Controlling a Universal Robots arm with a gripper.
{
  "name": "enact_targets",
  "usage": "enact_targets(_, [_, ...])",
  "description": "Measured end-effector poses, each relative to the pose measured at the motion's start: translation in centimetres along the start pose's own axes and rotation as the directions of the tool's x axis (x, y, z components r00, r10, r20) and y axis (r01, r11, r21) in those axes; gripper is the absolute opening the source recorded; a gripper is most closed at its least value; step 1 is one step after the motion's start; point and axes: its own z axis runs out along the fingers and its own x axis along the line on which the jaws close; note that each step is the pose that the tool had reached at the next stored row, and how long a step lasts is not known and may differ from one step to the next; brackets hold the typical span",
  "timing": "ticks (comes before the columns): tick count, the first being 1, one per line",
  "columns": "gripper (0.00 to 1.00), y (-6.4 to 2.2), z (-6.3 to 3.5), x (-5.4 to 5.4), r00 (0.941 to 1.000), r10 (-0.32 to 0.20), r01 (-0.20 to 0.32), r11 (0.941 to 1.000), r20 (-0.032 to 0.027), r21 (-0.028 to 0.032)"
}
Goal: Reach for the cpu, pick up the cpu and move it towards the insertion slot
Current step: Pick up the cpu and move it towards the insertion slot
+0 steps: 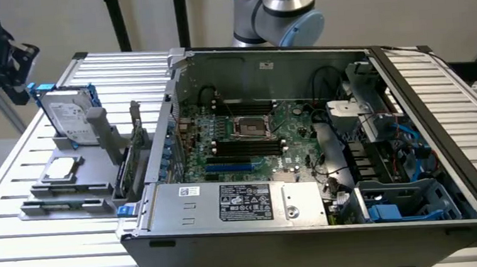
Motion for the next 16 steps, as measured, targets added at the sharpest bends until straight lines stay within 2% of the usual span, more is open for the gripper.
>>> enact_targets(2, [0.11, 0.01, 0.11, 0.61, 1.0, -0.001, 0.001, 1.0, -0.0001, 0.007])
enact_targets(4, [0.11, 0.01, 0.17, 0.77, 1.0, -0.001, 0.001, 0.9999, 0.0, 0.0121])
enact_targets(10, [0.12, 0.07, 0.16, 0.91, 1.0, -0.003, 0.003, 0.9999, -0.0003, 0.0132])
enact_targets(11, [0.18, 0.08, 0.17, 0.91, 1.0, -0.003, 0.003, 0.9999, -0.0002, 0.0132])
enact_targets(12, [0.18, 0.09, 0.17, 0.91, 1.0, -0.003, 0.003, 0.9999, -0.0002, 0.0132])
enact_targets(14, [0.3, 0.12, 0.17, 0.92, 1.0, -0.003, 0.003, 0.9999, -0.0002, 0.0132])
enact_targets(15, [0.3, 0.14, 0.17, 0.92, 1.0, -0.003, 0.003, 0.9999, -0.0003, 0.0132])
enact_targets(16, [0.36, 0.17, 0.17, 0.92, 1.0, -0.003, 0.003, 0.9999, -0.0002, 0.0132])
